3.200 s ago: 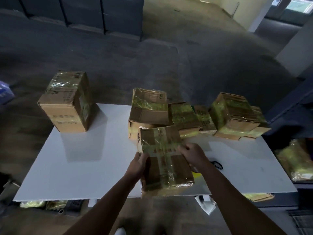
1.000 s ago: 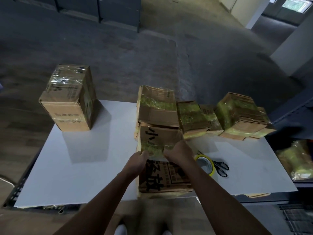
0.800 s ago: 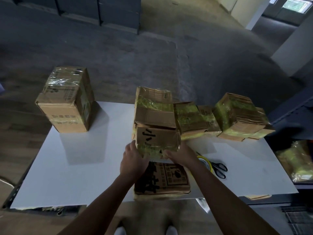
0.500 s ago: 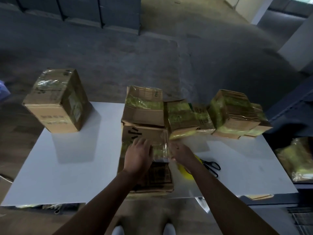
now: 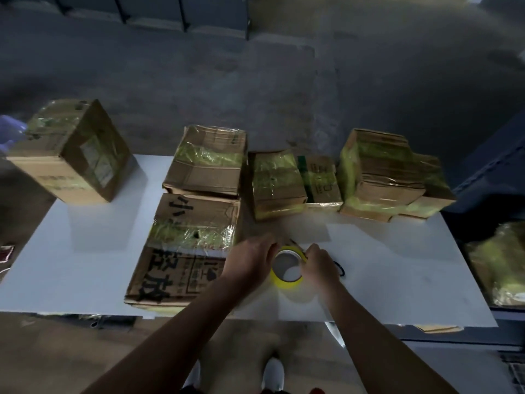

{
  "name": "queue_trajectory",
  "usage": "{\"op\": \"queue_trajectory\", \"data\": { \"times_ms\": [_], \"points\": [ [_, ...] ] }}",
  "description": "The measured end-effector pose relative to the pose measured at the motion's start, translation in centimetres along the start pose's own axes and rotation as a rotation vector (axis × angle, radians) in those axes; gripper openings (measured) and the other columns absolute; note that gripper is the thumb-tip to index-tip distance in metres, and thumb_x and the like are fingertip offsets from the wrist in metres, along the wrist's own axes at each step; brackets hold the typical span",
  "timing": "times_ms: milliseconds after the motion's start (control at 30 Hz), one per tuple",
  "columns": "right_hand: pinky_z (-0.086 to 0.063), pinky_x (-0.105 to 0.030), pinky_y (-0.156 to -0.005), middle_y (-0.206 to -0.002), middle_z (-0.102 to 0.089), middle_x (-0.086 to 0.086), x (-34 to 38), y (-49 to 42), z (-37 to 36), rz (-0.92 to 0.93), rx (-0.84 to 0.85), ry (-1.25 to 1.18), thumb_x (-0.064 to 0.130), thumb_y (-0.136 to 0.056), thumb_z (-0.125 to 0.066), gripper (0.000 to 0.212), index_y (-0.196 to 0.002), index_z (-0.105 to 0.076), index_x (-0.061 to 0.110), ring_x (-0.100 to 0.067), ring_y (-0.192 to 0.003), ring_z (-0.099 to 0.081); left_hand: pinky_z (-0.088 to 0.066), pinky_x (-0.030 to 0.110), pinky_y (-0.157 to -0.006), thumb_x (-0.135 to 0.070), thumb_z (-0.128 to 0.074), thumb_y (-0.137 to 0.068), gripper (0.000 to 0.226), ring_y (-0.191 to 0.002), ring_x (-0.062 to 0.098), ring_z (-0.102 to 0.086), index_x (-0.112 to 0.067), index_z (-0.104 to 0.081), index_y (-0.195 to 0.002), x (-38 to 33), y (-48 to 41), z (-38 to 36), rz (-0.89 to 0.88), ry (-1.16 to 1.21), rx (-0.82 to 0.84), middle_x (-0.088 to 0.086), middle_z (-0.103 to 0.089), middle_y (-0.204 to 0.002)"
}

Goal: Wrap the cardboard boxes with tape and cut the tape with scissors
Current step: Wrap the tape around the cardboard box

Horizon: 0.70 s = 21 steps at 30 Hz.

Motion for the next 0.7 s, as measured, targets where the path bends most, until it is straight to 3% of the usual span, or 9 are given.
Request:
{"op": "queue_trajectory", "data": {
  "times_ms": [100, 333, 400, 467, 533, 700],
  "points": [
    [-0.041, -0.031, -0.072, -0.121, -0.059, -0.016, -0.9, -0.7, -0.9, -0.025, 0.032, 0.019, 0.033, -0.096, -0.053, 0.042, -0.123, -0.042, 0.004, -0.032, -0.111, -0.058, -0.02, 0.028, -0.055, -0.028, -0.059, -0.094, 0.022, -0.072, 0.033, -0.061, -0.015, -0.058, -0.077, -0.6, 0.3, -0.2, 0.034, -0.031, -0.003, 0.009, -0.066, -0.073],
    [-0.041, -0.03, -0.069, -0.108, -0.065, -0.018, -0.9, -1.9, -1.4, 0.001, 0.068, -0.071, 0.024, -0.089, -0.06, 0.029, -0.104, -0.059, -0.001, -0.033, -0.103, -0.061, -0.031, 0.035, -0.057, -0.033, -0.049, -0.098, 0.028, -0.081, 0.043, -0.061, -0.008, -0.057, -0.086, -0.8, -0.1, 0.7, 0.169, -0.058, 0.011, 0.018, -0.067, -0.083],
    [-0.038, -0.03, -0.067, -0.102, -0.065, -0.018, -0.5, -1.9, -0.5, 0.041, 0.02, -0.125, 0.022, -0.087, -0.062, 0.025, -0.099, -0.059, 0.001, -0.034, -0.099, -0.061, -0.038, 0.038, -0.061, -0.035, -0.046, -0.099, 0.03, -0.082, 0.041, -0.062, -0.009, -0.055, -0.087, -0.6, -0.5, 1.2, 0.2, -0.065, 0.016, 0.017, -0.068, -0.083],
    [-0.034, -0.028, -0.061, -0.085, -0.062, -0.013, -0.2, -1.6, 0.8, 0.101, -0.053, -0.214, 0.021, -0.084, -0.064, 0.018, -0.085, -0.053, 0.007, -0.032, -0.084, -0.06, -0.042, 0.041, -0.064, -0.035, -0.044, -0.1, 0.032, -0.081, 0.038, -0.062, -0.01, -0.053, -0.084, -0.2, -0.9, 2.0, 0.256, -0.02, 0.005, 0.014, -0.069, -0.079],
    [-0.031, -0.027, -0.057, -0.07, -0.053, -0.004, 0.4, -1.0, 2.2, 0.181, -0.139, -0.295, 0.021, -0.083, -0.067, 0.023, -0.078, -0.048, 0.01, -0.025, -0.07, -0.053, -0.046, 0.042, -0.064, -0.035, -0.044, -0.1, 0.036, -0.074, 0.033, -0.064, -0.01, -0.055, -0.077, 0.3, -1.3, 2.7, 0.312, 0.1, -0.016, 0.008, -0.068, -0.068],
    [-0.032, -0.024, -0.06, -0.077, -0.054, 0.0, 3.2, 0.5, 5.6, 0.41, -0.326, -0.375, 0.013, -0.083, -0.066, 0.009, -0.088, -0.06, 0.008, -0.016, -0.071, -0.05, -0.046, 0.038, -0.059, -0.034, -0.047, -0.098, 0.044, -0.058, 0.02, -0.061, -0.016, -0.053, -0.058, 1.8, -2.1, 4.4, 0.38, 0.272, -0.115, -0.002, -0.06, -0.052]
  ]
}}
Point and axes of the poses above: each hand's wrist, its own y-axis away from the middle knuckle, its own z-axis out of the back of the hand, x = y × z, the point moved 3 cm from there along -y, towards the middle knuckle
